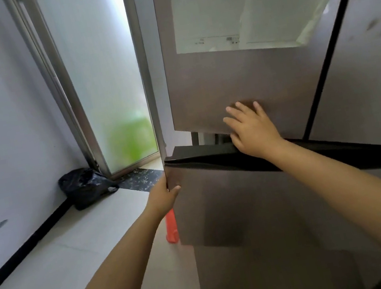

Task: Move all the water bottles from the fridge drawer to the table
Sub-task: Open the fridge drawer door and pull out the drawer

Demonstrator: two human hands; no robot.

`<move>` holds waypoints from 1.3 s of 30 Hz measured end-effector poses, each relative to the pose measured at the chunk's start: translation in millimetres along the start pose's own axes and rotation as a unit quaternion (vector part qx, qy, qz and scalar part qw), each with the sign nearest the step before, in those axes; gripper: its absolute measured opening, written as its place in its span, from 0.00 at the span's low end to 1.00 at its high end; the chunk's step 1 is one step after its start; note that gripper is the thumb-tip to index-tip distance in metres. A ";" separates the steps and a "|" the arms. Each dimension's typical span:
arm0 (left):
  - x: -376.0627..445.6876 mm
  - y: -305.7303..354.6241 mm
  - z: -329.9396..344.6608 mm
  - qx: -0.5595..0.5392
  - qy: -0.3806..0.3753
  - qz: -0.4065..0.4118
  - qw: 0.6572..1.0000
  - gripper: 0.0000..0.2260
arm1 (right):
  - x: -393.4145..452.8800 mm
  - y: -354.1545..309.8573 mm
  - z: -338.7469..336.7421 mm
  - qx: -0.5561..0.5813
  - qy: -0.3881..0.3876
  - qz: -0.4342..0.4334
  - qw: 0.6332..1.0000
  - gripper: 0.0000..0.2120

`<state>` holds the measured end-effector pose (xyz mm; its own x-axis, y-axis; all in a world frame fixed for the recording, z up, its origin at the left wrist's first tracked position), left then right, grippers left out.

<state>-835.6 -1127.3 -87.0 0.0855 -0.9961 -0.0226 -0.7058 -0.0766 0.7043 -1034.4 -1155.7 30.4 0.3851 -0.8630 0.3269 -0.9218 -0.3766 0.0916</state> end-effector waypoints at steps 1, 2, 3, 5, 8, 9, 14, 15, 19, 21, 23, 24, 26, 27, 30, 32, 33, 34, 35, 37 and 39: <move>-17.3 1.4 -3.6 0.030 0.001 0.003 1.000 0.21 | -7.1 -12.4 -0.6 0.018 -0.010 -0.003 1.000 0.22; -35.0 2.6 -7.0 0.062 0.001 0.006 0.998 0.20 | -15.6 -27.7 -1.0 0.038 -0.018 -0.013 0.999 0.21; -53.1 4.0 -11.4 0.096 0.002 0.012 0.995 0.20 | -25.1 -44.3 -0.6 0.066 -0.030 -0.023 0.997 0.20; -87.4 6.0 -22.9 0.163 0.008 0.020 0.986 0.20 | -47.3 -76.7 3.4 0.115 -0.084 -0.033 0.989 0.18; -129.7 1.7 -45.2 0.231 0.044 0.043 0.971 0.19 | -87.1 -108.7 5.3 0.164 -0.123 -0.011 0.979 0.20; -142.6 -0.2 -51.8 0.245 0.060 0.059 0.966 0.19 | -100.5 -115.0 2.2 0.174 -0.111 0.004 0.978 0.20; -203.0 -0.3 -60.4 0.299 0.111 0.219 0.922 0.23 | -178.6 -139.2 -26.4 0.212 -0.061 0.086 0.972 0.19; -215.0 -0.1 -57.1 0.315 0.095 0.232 0.915 0.20 | -197.3 -141.8 -32.9 0.220 -0.053 0.102 0.969 0.19; -273.0 15.0 -33.9 0.352 0.041 0.273 0.894 0.21 | -283.9 -143.6 -62.2 0.245 -0.035 0.173 0.953 0.18; -298.1 29.0 -18.9 0.367 0.018 0.286 0.885 0.22 | -328.8 -137.8 -80.3 0.244 -0.034 0.204 0.947 0.18; -322.5 51.4 -1.0 0.360 0.014 0.322 0.876 0.23 | -374.6 -128.6 -97.8 0.245 -0.035 0.239 0.939 0.17; -333.8 64.4 9.4 0.353 0.008 0.342 0.871 0.23 | -398.2 -122.3 -106.0 0.242 -0.035 0.262 0.934 0.17; -357.7 91.2 35.1 0.346 -0.016 0.389 0.854 0.24 | -444.3 -107.7 -119.8 0.224 -0.039 0.306 0.924 0.17; -370.3 105.8 49.6 0.341 -0.035 0.412 0.845 0.25 | -466.8 -99.1 -125.5 0.208 -0.046 0.328 0.921 0.18; -407.0 154.9 95.8 0.327 -0.083 0.485 0.807 0.24 | -530.4 -68.4 -140.2 0.152 -0.062 0.397 0.903 0.18; -431.0 191.7 126.6 0.320 -0.098 0.523 0.784 0.23 | -569.0 -45.5 -151.3 0.130 -0.055 0.441 0.886 0.18; -442.4 210.3 142.4 0.315 -0.107 0.537 0.775 0.22 | -587.1 -33.8 -157.0 0.124 -0.048 0.461 0.877 0.18; -453.8 229.1 158.4 0.310 -0.118 0.549 0.767 0.22 | -604.6 -22.0 -162.5 0.117 -0.042 0.476 0.871 0.18; -464.5 247.8 174.3 0.304 -0.128 0.560 0.760 0.22 | -620.9 -10.4 -167.3 0.107 -0.041 0.489 0.865 0.17; -481.5 284.3 206.2 0.285 -0.144 0.578 0.751 0.22 | -650.5 13.2 -175.6 0.083 -0.044 0.507 0.857 0.17; -496.1 315.4 235.2 0.281 -0.157 0.587 0.743 0.23 | -674.4 34.5 -182.9 0.060 -0.047 0.521 0.850 0.18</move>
<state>-1266.0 -667.7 -20.6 -0.9271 -0.3446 0.1475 -0.3532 0.9349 -0.0358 -1334.0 -525.1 -14.9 -0.6307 -0.7702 0.0948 -0.7559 0.5820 -0.2998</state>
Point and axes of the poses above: each hand's wrist, its own x-axis towards the middle knuckle, its own z-axis out of the palm, y = z × x, the point moved 6 cm from there along x, towards the middle knuckle, and after that the axes turned 6 degrees about x, right-handed, at the moved point
